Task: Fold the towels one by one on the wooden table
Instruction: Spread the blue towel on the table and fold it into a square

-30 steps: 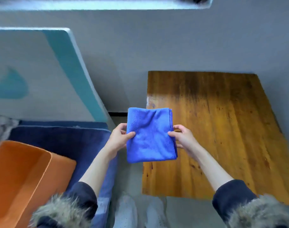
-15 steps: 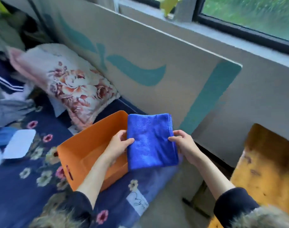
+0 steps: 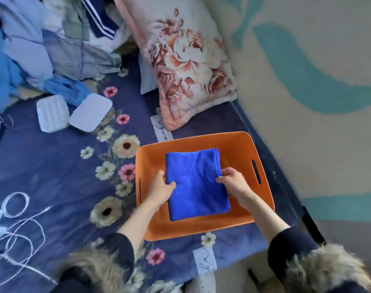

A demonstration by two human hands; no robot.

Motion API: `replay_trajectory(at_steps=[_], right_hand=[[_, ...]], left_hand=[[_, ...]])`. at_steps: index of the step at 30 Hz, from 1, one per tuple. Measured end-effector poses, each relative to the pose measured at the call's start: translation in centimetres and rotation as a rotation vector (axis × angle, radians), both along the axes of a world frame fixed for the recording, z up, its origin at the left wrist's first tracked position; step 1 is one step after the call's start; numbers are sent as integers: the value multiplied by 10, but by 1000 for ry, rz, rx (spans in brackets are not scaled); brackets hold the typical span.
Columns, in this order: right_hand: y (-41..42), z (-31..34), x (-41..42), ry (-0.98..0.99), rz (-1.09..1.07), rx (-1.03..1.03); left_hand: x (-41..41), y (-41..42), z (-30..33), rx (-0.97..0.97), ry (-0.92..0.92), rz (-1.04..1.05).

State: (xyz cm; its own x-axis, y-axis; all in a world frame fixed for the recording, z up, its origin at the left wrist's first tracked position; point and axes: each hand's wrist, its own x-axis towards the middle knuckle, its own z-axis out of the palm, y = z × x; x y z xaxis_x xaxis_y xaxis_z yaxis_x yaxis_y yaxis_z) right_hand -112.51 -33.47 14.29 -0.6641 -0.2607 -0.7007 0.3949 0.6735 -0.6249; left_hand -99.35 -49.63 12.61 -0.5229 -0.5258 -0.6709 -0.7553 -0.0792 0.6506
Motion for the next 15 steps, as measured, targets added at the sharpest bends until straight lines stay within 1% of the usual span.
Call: replay_trajectory(at_steps=[2,4,9,12,15], right_hand=[[-11,-36,-6,-23,55,57],[-20,-74,-11,-47,87,90],[-38,-149,-9,-169,93,81],[-50,-180,-8,-196,110,87],[-60,-194,-11,-216,91,87]], left_hand=[[-4,-2,-32,-80,-111,-25],[-8,-3,-65,-117,-196,-34],[-14,-9,-121,-240,-362,-38],[-14,-11,-143,-345,-421,-40],[-17,-14,-151,-403,-434,-59]])
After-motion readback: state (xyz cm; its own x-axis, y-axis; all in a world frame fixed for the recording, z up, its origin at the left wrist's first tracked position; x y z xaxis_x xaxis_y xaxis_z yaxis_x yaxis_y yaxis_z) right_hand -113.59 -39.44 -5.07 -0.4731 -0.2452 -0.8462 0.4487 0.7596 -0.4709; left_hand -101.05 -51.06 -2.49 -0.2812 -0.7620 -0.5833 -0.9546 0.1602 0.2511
